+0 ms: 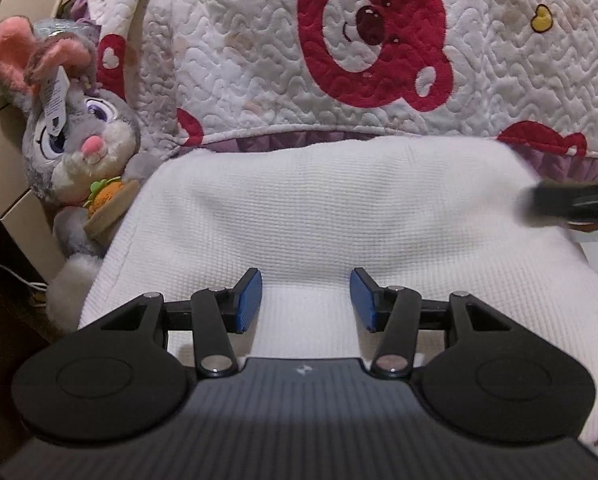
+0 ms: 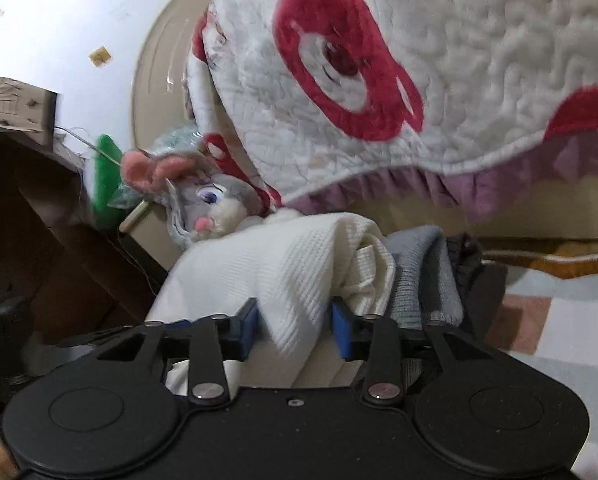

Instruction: Fold clothes

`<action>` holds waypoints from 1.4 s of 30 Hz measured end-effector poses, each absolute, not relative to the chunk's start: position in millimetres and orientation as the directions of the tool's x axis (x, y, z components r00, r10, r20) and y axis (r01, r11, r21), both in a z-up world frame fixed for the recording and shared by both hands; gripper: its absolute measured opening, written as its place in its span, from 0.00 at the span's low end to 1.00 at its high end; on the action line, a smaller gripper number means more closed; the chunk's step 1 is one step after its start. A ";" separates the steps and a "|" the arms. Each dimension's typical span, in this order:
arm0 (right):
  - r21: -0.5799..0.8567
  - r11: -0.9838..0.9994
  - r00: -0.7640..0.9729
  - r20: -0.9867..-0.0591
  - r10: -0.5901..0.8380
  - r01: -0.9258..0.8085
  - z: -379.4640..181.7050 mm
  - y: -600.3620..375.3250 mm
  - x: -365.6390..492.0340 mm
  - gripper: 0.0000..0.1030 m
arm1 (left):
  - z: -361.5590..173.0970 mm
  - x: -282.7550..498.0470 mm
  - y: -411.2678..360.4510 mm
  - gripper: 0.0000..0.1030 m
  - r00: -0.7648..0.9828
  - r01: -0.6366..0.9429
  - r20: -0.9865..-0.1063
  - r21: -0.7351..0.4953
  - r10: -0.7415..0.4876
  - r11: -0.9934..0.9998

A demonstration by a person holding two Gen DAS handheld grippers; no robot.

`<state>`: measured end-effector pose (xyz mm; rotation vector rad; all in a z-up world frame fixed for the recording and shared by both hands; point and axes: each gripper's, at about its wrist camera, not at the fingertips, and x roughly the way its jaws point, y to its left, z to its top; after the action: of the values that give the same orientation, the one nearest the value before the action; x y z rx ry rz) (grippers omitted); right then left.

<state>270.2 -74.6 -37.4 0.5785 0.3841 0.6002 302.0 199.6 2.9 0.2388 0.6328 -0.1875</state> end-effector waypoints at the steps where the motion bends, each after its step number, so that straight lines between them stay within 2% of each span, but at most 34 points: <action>1: 0.602 0.670 0.767 -0.143 0.626 -0.435 -35.2 -76.9 257.3 0.36 | 2.9 301.7 201.4 0.48 0.790 0.244 -0.604 0.155 -0.104 0.957; 4: 0.645 0.616 0.762 -0.080 0.643 -0.452 -37.3 -92.2 212.6 0.37 | 2.7 300.2 204.5 0.48 0.789 0.245 -0.604 0.146 -0.110 0.958; 7: 0.693 0.572 0.758 -0.056 0.650 -0.439 -53.5 -98.7 178.5 0.39 | 2.6 299.0 202.3 0.48 0.791 0.241 -0.603 0.158 -0.100 0.958; 13: 0.661 0.626 0.719 -0.184 0.670 -0.414 -80.9 -69.6 181.7 0.36 | 9.6 296.2 200.6 0.48 0.773 0.217 -0.631 0.158 -0.070 0.963; 17: 0.592 0.699 0.762 -0.207 0.614 -0.402 -71.1 -76.3 164.3 0.36 | 19.0 266.5 197.1 0.57 0.740 0.110 -0.671 0.190 0.048 0.976; 19: 0.538 0.750 0.782 -0.242 0.574 -0.384 -66.2 -85.7 148.2 0.38 | 22.6 240.5 194.8 0.68 0.704 0.006 -0.699 0.181 0.125 0.983; 22: 0.469 0.809 0.797 -0.301 0.524 -0.355 -68.0 -106.7 119.4 0.38 | 22.5 190.1 179.3 0.76 0.692 -0.049 -0.710 0.131 0.128 0.990; 25: 0.442 0.839 0.796 -0.358 0.488 -0.316 -69.6 -130.2 91.1 0.40 | 11.2 138.4 152.1 0.80 0.709 0.047 -0.704 0.080 0.023 0.996; 32: 0.376 0.865 0.767 -0.426 0.479 -0.332 -53.4 -163.8 23.0 0.40 | -24.3 63.1 99.9 0.94 0.651 0.119 -0.759 0.096 -0.005 0.988; 34: 0.349 0.872 0.760 -0.442 0.477 -0.344 -52.7 -170.6 2.0 0.42 | -32.5 44.6 84.3 0.95 0.641 0.137 -0.768 0.107 -0.006 0.985; 38: 0.321 0.888 0.793 -0.415 0.445 -0.330 -61.5 -186.3 -33.5 0.53 | -42.3 25.6 63.3 0.95 0.629 0.153 -0.777 0.147 0.018 0.977; 42: 0.321 0.892 0.810 -0.396 0.432 -0.319 -68.2 -201.3 -45.7 0.58 | -49.7 18.2 48.6 0.96 0.618 0.180 -0.786 0.183 0.034 0.966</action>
<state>-45.7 -201.3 -68.2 0.2460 0.4792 0.4055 18.2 48.6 -49.7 0.2552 0.9034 -0.0852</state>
